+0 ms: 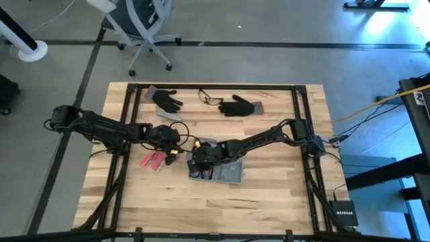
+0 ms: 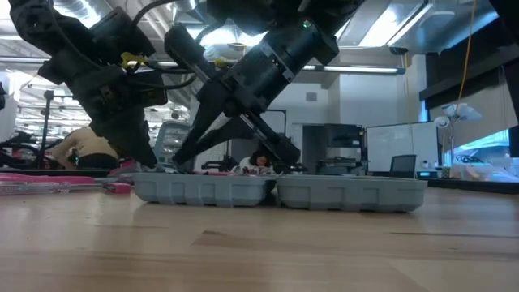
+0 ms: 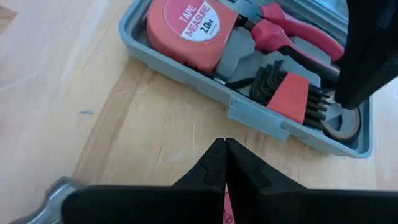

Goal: Prefit tool cases
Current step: Put the orange allen wrench set into the gray tool case

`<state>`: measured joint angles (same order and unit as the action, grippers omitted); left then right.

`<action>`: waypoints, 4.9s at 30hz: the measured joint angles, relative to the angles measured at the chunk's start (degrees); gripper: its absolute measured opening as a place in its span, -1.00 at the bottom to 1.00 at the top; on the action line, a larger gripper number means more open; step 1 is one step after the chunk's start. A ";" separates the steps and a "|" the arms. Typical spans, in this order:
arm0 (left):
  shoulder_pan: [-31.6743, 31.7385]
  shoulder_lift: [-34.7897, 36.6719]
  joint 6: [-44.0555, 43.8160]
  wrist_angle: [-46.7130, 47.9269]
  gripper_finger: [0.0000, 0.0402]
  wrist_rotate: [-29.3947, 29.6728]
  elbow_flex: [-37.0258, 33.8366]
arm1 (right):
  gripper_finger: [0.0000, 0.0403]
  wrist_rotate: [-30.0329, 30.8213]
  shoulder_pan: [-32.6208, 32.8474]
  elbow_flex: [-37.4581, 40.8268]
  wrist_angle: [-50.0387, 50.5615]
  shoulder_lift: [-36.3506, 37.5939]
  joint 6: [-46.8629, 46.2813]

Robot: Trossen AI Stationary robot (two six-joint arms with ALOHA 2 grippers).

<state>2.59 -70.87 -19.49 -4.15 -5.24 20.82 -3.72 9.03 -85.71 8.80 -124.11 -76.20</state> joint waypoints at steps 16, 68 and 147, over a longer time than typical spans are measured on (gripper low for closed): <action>0.00 -4.70 -1.64 -2.51 -1.00 1.45 0.00 | -1.00 -4.85 -0.02 -0.07 -2.65 -0.42 0.64; 6.79 6.76 -4.32 -5.01 -1.00 1.43 0.03 | -1.00 2.74 -6.92 -7.20 12.38 0.63 16.74; 11.82 15.72 -0.85 11.15 -1.00 4.02 0.02 | -1.00 1.61 -8.09 -38.57 42.52 -16.82 39.50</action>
<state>14.41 -55.16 -20.34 7.00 -1.22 20.84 -2.11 0.95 -124.28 51.32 -140.93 -36.70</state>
